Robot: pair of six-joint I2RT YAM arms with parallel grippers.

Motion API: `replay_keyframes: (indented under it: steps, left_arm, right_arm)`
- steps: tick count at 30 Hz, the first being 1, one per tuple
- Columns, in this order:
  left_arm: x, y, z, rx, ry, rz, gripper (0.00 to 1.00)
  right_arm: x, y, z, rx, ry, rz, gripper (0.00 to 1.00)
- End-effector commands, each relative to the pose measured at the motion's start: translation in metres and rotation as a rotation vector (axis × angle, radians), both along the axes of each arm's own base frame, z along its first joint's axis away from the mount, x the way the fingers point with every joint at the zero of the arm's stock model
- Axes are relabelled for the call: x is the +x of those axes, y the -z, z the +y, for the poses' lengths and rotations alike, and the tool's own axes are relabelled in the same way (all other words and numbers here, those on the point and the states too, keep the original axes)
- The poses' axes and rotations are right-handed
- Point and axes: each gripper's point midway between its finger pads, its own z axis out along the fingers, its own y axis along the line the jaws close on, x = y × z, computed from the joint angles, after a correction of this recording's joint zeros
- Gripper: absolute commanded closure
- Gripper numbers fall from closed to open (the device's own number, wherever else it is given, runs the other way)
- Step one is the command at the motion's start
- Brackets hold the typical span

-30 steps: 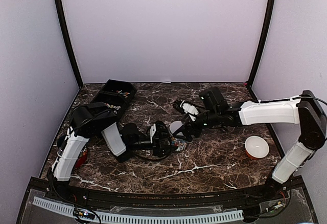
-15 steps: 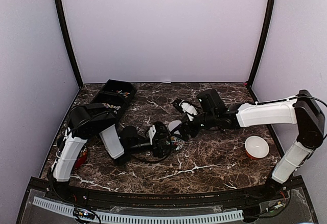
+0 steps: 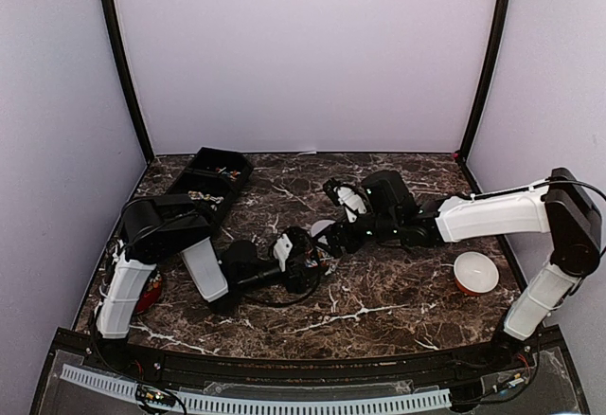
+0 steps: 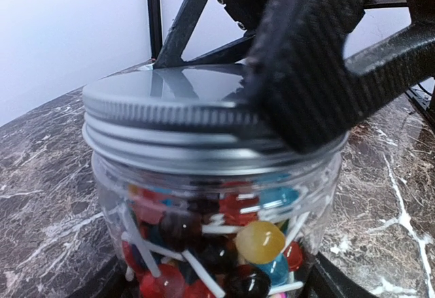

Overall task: Pack the candies
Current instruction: Rotate the box lid from the packing box.

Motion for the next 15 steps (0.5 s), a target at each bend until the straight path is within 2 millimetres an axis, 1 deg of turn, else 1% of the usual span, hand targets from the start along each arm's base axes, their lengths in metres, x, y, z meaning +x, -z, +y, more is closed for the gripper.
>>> replay_keyframes:
  steps: [1,8,12,15]
  left_arm:
    - [0.008,-0.038,0.004,-0.043,-0.108,-0.100,0.27]
    - [0.007,-0.048,0.004,-0.066,-0.162,-0.103,0.27]
    - [0.006,-0.053,0.005,-0.068,-0.192,-0.121,0.27]
    - [0.004,-0.054,0.004,-0.067,-0.191,-0.131,0.27]
  right_arm:
    - [0.011,0.006,-0.012,-0.001,0.145,0.022,0.13]
    - [0.017,0.001,-0.006,0.012,0.228,0.002,0.11]
    - [0.019,-0.003,-0.004,0.022,0.255,-0.003,0.10]
    - [0.021,-0.009,-0.001,0.035,0.257,-0.007,0.08]
